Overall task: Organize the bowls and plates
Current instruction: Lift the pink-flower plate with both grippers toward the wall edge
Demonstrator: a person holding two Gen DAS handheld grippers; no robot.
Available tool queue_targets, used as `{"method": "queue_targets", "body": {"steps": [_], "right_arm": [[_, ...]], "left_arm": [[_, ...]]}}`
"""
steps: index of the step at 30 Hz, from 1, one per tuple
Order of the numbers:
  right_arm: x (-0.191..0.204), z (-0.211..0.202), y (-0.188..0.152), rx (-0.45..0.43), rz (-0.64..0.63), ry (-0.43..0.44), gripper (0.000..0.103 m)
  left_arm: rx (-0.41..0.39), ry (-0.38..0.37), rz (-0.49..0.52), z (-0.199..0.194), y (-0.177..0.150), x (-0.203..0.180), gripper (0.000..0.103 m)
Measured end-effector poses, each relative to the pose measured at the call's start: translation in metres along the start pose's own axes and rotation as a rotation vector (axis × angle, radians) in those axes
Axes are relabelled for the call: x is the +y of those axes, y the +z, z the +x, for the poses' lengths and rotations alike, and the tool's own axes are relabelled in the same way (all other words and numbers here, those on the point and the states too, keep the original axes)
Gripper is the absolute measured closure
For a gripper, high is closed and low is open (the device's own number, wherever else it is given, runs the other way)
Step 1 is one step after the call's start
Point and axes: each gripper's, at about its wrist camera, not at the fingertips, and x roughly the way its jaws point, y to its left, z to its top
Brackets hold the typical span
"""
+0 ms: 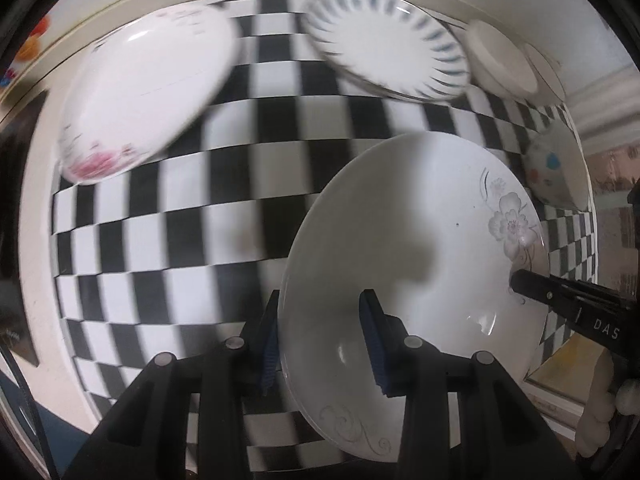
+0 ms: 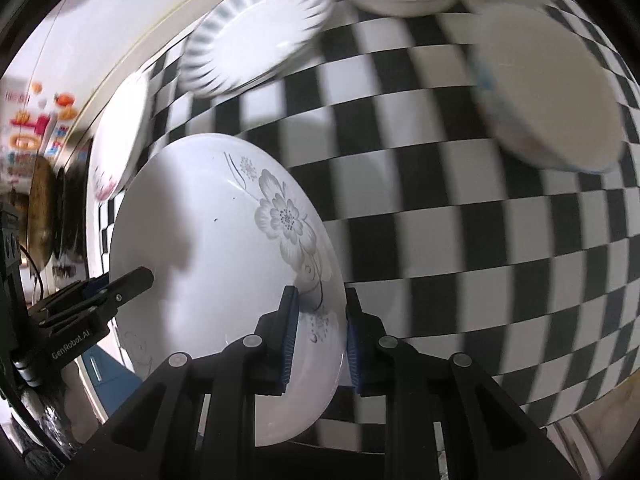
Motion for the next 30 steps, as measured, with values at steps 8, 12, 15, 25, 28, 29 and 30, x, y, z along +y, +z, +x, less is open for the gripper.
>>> {"method": "queue_targets", "body": {"steps": [8,12,15,25,28,29,30], "right_arm": [[-0.045,0.007,0.01,0.005,-0.003,-0.031,0.079],[-0.065,0.014,0.006,0.025,-0.012,-0.021,0.079],[-0.065,0.02,0.002,0.032,-0.02,-0.011,0.079],[-0.06,0.025,0.01,0.078,-0.047,0.005,0.079],[-0.062,0.011,0.011,0.071,-0.053,-0.034,0.068],[-0.061,0.002,0.011,0.06,-0.054,-0.043,0.064],[-0.058,-0.008,0.011,0.043,-0.06,-0.032,0.054]], "left_arm": [[0.056,0.024,-0.005,0.042,0.01,-0.006,0.068],[0.068,0.027,-0.036,0.049,0.007,0.002,0.068],[0.066,0.017,-0.061,0.051,0.002,0.004,0.068],[0.022,0.044,-0.1,0.036,-0.021,0.027,0.067],[-0.016,0.048,-0.159,0.014,-0.031,0.052,0.062],[-0.042,0.038,-0.181,0.002,-0.035,0.064,0.062],[-0.079,0.053,-0.2,-0.012,-0.039,0.077,0.062]]}}
